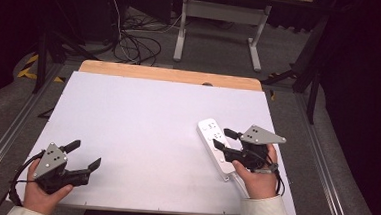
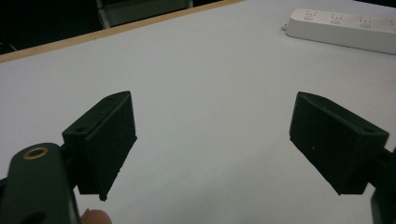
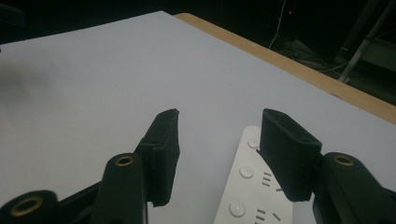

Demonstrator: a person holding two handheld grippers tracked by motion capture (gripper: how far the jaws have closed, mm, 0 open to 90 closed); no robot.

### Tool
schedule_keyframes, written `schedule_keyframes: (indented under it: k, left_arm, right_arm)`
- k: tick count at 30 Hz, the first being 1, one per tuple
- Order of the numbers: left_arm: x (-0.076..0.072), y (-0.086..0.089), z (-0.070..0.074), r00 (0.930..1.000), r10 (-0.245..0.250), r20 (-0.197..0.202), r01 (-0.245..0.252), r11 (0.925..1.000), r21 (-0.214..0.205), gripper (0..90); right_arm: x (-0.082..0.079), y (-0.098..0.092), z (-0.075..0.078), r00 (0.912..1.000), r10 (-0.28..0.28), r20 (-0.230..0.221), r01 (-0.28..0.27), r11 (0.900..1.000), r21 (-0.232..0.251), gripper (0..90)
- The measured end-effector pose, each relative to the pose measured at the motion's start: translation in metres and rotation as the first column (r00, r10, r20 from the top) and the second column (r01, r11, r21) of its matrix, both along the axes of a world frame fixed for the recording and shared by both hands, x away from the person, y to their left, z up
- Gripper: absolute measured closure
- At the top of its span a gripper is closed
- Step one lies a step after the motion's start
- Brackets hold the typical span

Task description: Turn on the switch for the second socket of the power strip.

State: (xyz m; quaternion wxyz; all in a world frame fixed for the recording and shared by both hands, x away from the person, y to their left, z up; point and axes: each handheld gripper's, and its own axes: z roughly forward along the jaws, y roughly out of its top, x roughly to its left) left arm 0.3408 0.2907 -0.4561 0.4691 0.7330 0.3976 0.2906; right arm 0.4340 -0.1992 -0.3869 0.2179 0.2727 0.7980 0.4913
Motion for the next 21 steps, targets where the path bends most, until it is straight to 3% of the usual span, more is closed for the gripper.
schedule_keyframes:
  k: [12,21]
  left_arm:
    - [0.000,0.000,0.000,1.0000,-0.003,-0.002,0.003,1.0000,-0.001,15.1]
    - [0.000,0.000,0.001,0.9998,-0.013,-0.013,0.013,0.9999,-0.006,15.0]
  right_arm:
    - [-0.015,-0.017,0.001,1.0000,-0.001,-0.001,0.001,0.9988,0.049,37.7]
    - [-0.022,-0.039,-0.012,0.9965,-0.070,-0.047,0.072,0.9956,0.059,24.5]
